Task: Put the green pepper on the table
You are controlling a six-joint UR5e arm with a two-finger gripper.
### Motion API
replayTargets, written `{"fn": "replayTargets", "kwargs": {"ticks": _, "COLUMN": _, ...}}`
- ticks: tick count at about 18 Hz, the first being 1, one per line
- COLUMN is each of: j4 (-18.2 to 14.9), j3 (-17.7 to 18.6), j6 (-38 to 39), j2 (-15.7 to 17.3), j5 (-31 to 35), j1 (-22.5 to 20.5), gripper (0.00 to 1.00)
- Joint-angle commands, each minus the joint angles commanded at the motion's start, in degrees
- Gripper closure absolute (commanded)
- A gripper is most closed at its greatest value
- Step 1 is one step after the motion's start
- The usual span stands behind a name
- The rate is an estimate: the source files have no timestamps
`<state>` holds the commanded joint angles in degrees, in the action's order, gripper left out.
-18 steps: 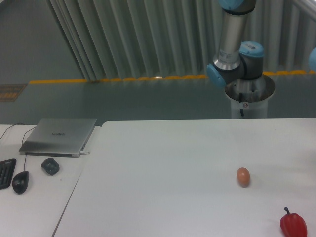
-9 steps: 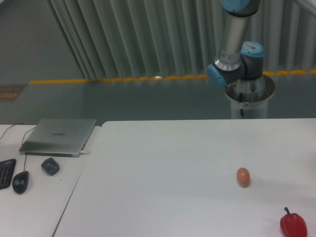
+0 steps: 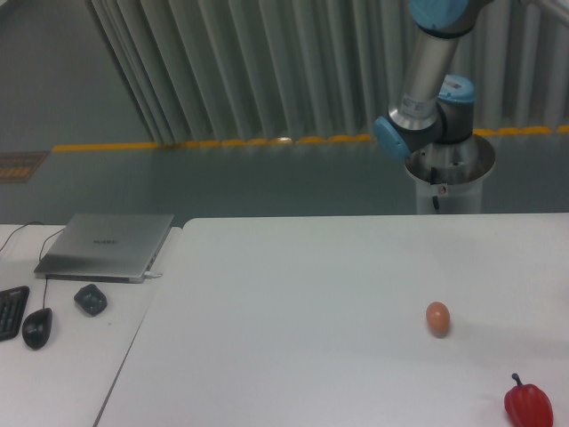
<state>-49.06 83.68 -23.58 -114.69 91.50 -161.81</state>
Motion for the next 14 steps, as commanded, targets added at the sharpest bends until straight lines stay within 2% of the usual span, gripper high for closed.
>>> {"fn": "replayTargets", "kwargs": {"ticks": 3, "j4": 2.82, "j3": -2.72, "j6": 6.34, "j2": -2.81, "j5": -0.09, "j1": 1.23, "gripper": 0.0}}
{"fn": "replayTargets", "kwargs": {"ticks": 7, "j4": 3.09, "j3": -7.29, "j6": 11.37, "j2": -6.24, "j5": 0.0, "j1": 1.23, "gripper": 0.0}}
{"fn": "replayTargets", "kwargs": {"ticks": 14, "j4": 3.09, "j3": -7.91, "j6": 14.26, "j2": -9.23, "j5": 0.17, "j1": 0.53, "gripper": 0.0}}
